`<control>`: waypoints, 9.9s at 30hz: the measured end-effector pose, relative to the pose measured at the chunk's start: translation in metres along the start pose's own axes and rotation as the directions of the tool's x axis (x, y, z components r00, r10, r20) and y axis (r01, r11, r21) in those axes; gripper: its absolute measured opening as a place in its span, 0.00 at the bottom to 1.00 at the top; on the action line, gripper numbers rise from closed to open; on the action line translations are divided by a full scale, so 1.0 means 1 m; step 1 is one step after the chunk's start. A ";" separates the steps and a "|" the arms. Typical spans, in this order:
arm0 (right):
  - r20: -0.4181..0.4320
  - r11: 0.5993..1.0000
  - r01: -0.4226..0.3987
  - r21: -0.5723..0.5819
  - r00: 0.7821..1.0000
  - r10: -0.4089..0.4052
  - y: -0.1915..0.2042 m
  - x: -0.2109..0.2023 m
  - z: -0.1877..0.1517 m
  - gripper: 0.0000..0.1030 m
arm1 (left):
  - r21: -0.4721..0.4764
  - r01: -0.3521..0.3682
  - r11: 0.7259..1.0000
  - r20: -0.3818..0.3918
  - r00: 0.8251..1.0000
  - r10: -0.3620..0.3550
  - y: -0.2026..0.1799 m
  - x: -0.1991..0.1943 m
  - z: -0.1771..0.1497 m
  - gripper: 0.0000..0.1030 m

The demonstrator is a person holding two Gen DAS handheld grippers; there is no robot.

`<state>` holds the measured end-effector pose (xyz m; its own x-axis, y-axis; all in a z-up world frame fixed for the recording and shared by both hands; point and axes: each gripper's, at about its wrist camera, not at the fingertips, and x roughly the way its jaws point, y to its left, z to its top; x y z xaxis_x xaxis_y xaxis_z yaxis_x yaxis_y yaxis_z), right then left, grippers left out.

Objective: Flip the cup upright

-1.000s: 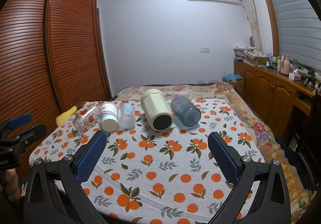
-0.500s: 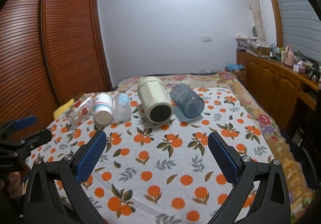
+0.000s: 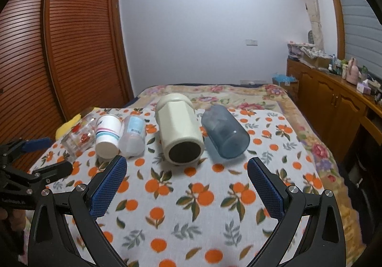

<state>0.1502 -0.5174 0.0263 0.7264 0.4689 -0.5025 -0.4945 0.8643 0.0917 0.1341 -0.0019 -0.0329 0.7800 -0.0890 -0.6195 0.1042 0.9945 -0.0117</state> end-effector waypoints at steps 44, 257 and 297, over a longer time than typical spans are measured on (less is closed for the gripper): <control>-0.086 0.991 -0.122 -0.062 0.989 0.116 -0.021 0.093 0.064 1.00 | -0.046 -0.005 0.999 -0.450 0.893 -0.016 0.012 0.164 0.098 0.56; 0.043 0.999 -0.023 0.023 0.999 0.022 0.027 -0.070 -0.003 1.00 | -0.045 -0.057 0.997 0.195 0.979 0.064 -0.025 -0.094 -0.020 0.89; 0.052 0.999 0.012 0.038 0.999 -0.014 0.024 -0.081 -0.018 1.00 | -0.054 -0.070 0.996 0.199 0.977 0.080 -0.024 -0.107 -0.027 0.89</control>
<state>0.0708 -0.5379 0.0536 0.7572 0.4655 -0.4583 -0.4671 0.8762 0.1183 0.0312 -0.0144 0.0126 0.8928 -0.0184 -0.4501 0.0152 0.9998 -0.0107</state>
